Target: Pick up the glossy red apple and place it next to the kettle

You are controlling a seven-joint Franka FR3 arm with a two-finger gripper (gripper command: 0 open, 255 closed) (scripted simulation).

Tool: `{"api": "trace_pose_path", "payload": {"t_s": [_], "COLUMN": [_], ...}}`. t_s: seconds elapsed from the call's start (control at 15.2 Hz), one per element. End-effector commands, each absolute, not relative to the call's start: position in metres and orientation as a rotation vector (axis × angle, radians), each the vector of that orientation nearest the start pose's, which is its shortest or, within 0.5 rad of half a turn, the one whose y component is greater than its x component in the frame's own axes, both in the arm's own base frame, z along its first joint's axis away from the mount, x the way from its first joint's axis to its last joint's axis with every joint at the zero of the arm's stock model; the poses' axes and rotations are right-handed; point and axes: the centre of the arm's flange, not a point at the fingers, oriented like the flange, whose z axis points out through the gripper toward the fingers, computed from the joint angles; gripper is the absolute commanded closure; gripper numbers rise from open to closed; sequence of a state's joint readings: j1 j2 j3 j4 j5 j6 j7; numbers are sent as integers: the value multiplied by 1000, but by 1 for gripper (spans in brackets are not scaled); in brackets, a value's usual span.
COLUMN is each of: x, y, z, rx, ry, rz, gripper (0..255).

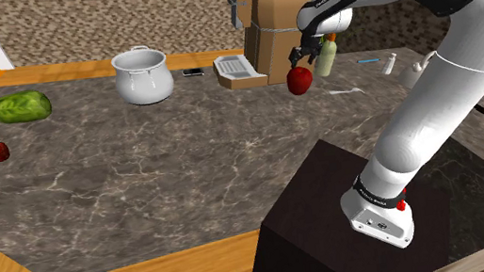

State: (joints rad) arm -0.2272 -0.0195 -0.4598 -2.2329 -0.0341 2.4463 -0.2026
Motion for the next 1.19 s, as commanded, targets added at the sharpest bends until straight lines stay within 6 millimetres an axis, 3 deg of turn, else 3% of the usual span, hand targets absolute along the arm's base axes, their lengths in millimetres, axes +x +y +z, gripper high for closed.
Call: {"api": "trace_pose_path", "payload": {"t_s": [0.0,0.13,0.2,0.79,1.12], "x": [420,420,420,420,420], "y": [-345,-345,-345,-345,-345], "z": [401,402,402,401,428], "rx": [-3153,-3153,-3153,-3153,-3153], "ry": [741,741,741,741,741], "rz": [-328,-328,-328,-328,-328], "gripper": [0,0,255,255,255]}}
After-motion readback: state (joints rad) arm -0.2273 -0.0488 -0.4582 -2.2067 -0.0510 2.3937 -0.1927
